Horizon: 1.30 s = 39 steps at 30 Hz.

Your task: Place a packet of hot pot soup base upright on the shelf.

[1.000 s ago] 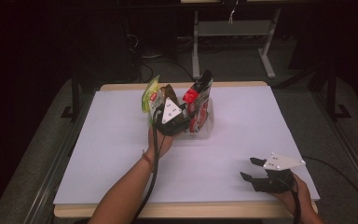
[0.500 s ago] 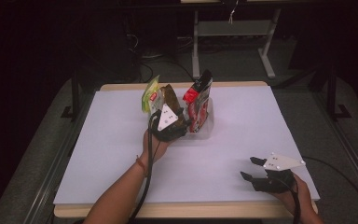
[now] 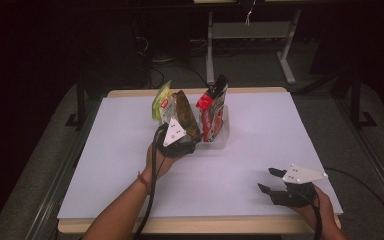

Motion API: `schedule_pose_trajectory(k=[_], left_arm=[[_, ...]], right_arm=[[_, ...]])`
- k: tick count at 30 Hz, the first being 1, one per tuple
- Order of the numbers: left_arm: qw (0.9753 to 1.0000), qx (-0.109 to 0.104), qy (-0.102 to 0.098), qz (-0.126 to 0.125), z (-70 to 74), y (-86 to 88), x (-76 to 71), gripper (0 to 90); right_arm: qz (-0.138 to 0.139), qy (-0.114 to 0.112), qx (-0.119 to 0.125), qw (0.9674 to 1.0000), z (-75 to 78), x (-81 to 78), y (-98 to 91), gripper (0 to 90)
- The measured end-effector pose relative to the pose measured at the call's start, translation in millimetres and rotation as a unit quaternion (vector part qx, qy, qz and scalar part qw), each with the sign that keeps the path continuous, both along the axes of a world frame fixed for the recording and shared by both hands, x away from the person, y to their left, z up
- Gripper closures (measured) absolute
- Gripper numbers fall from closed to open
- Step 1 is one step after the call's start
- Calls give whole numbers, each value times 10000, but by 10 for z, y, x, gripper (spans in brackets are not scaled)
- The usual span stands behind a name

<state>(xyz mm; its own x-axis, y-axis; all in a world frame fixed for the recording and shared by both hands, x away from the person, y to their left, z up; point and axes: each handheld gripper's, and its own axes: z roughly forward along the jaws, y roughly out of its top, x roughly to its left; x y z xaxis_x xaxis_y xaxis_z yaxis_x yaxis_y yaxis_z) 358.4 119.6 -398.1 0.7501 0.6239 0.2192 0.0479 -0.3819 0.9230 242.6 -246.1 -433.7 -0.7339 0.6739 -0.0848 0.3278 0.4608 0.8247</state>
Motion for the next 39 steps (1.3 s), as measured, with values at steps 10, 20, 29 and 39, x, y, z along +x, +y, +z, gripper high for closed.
schedule_pose_trajectory(k=[10, 20, 29, 39], left_arm=[[9999, -36, 135, -11, -31, 264, -116, 394], [9997, 203, 139, -11, -74, 510, -240, 379], [9989, 410, 245, -19, -127, 757, -351, 357], [9976, 582, 369, -54, -177, 1022, -500, 322]], right_arm=[[60, -50, 41, 10000, 6, -14, 14, 376], [33, -133, 27, 9999, 16, -27, 16, 362], [68, -195, -2, 9998, 9, -37, 13, 338], [21, -247, -35, 9997, 15, -50, 9, 338]])
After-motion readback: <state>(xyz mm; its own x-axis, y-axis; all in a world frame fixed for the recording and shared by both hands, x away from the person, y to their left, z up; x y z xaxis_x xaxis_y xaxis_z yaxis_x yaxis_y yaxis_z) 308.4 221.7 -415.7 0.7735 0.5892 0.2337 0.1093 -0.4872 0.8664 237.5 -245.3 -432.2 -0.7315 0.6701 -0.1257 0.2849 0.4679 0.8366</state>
